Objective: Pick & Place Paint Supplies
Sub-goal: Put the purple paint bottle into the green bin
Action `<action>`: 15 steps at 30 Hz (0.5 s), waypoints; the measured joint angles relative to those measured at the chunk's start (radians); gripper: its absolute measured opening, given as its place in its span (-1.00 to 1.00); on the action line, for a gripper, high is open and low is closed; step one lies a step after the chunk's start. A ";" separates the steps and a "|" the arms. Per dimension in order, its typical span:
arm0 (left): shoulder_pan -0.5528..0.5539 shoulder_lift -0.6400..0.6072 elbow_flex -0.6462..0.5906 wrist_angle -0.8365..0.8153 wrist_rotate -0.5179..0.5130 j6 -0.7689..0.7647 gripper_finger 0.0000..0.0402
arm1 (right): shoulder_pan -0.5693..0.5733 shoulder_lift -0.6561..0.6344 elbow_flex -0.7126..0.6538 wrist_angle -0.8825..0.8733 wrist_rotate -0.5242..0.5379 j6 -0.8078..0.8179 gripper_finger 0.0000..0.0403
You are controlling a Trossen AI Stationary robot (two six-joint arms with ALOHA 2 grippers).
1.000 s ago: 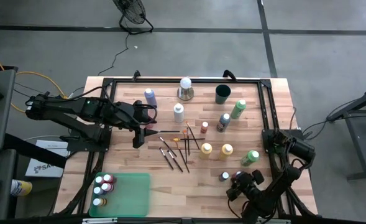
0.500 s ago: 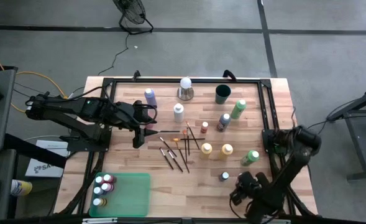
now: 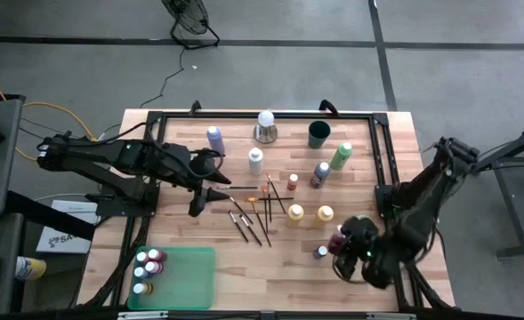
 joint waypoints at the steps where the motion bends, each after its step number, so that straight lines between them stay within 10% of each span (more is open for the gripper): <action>1: 0.000 0.003 0.001 0.017 0.004 0.004 0.03 | -0.031 -0.015 0.000 0.027 -0.017 -0.071 -0.41; 15: 0.000 0.159 0.092 0.110 0.049 0.033 0.03 | -0.531 0.010 0.002 0.579 -0.413 -0.845 -0.40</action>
